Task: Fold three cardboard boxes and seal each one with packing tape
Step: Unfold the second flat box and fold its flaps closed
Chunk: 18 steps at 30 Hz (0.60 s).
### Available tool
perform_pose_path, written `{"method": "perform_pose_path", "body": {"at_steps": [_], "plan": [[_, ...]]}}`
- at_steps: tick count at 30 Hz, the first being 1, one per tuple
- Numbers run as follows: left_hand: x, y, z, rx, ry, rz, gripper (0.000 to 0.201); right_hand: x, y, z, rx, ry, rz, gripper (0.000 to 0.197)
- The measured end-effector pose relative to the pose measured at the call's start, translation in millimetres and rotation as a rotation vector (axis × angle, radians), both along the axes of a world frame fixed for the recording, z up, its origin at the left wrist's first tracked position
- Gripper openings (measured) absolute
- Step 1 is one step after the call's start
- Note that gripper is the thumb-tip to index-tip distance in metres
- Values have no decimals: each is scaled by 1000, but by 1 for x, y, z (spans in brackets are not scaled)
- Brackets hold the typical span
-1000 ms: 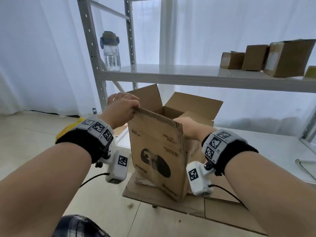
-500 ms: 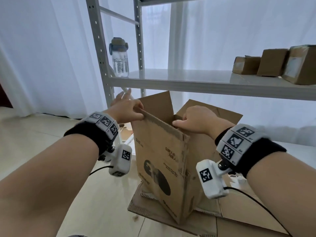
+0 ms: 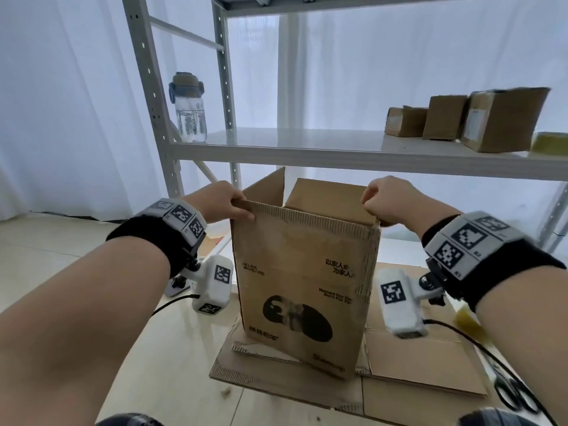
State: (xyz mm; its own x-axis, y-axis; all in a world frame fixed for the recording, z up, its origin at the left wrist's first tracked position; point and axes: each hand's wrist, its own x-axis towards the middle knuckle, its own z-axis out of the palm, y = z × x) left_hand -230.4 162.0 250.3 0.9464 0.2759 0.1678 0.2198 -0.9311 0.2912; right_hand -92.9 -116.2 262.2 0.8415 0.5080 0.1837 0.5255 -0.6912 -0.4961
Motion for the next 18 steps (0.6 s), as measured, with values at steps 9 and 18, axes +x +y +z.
{"method": "perform_pose_path", "body": {"at_steps": [9,18], "plan": [[-21,-27,2,148,-34,39,31,-43,-33,7,-440,35,189,61],[-76,15,16,244,-186,151,30,-48,38,-9,-220,-326,241,26]]}}
